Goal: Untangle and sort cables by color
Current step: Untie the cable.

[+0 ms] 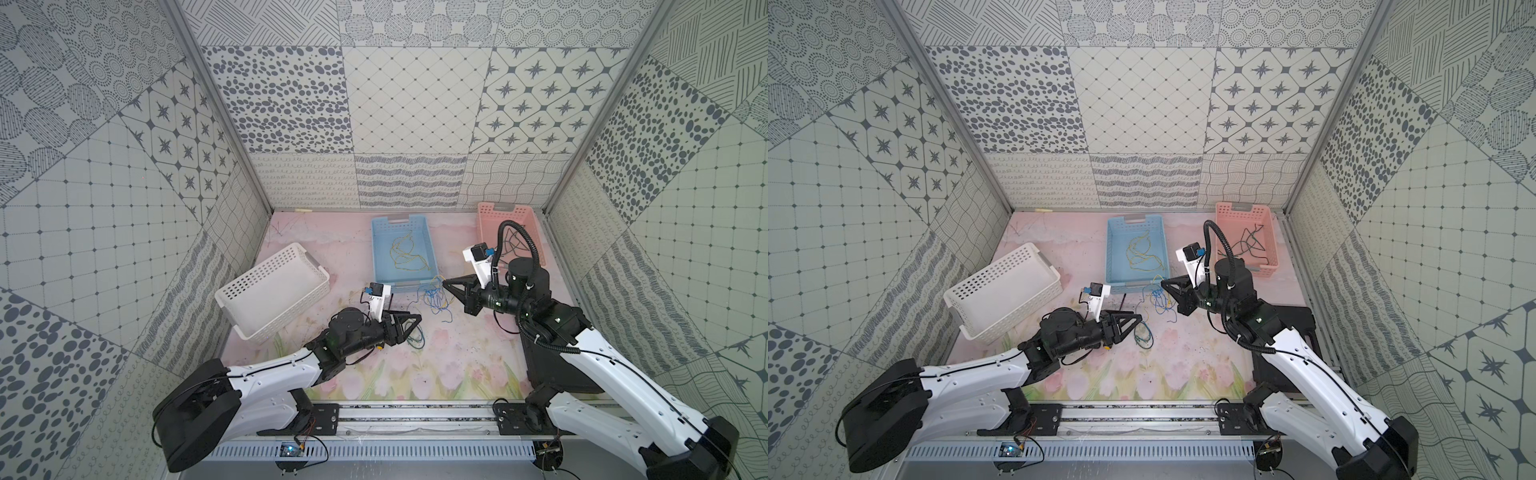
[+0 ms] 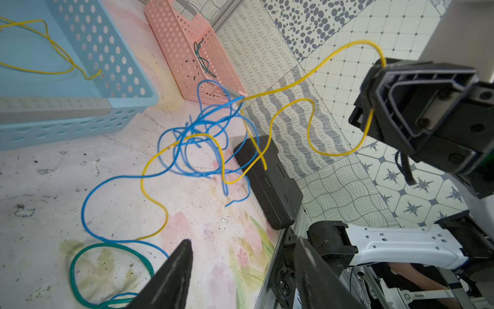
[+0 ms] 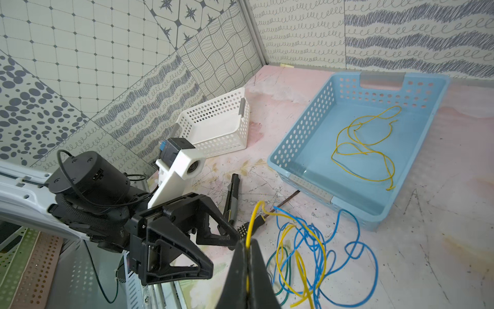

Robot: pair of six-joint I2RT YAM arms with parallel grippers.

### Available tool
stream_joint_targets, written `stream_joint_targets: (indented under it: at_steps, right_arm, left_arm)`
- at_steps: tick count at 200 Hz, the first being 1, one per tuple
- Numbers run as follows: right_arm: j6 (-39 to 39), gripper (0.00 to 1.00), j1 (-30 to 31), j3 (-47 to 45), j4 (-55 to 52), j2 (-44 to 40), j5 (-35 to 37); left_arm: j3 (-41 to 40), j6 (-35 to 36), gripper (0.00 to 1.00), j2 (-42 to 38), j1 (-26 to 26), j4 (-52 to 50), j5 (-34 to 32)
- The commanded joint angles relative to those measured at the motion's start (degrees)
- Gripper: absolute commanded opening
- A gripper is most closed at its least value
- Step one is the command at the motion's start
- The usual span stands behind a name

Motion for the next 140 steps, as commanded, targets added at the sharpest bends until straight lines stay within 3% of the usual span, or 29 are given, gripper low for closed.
stream_joint_targets:
  at_steps: [1,29,64,109,140]
  right_arm:
    - [1.2,0.0,0.3,0.5,2.3,0.3,-2.3]
    - [0.9,0.0,0.3,1.0,1.6,0.5,-2.6]
    - [1.3,0.0,0.3,1.1,1.9,1.0,-3.5]
    - [1.5,0.0,0.3,1.5,1.9,1.3,-4.2]
    - [1.6,0.0,0.4,1.4,2.3,1.9,-4.6]
  left_arm:
    - [2.6,8.9,0.64,-1.0,-0.8,-6.0,-4.9]
    - [6.9,18.8,0.63,-1.8,-0.8,-15.7,-11.4]
    - [13.7,30.0,0.61,1.4,-0.8,-25.6,-11.1]
    - [17.6,35.5,0.55,3.7,-0.4,-31.4,-16.6]
    - [20.4,37.3,0.45,6.0,2.0,-33.0,-10.3]
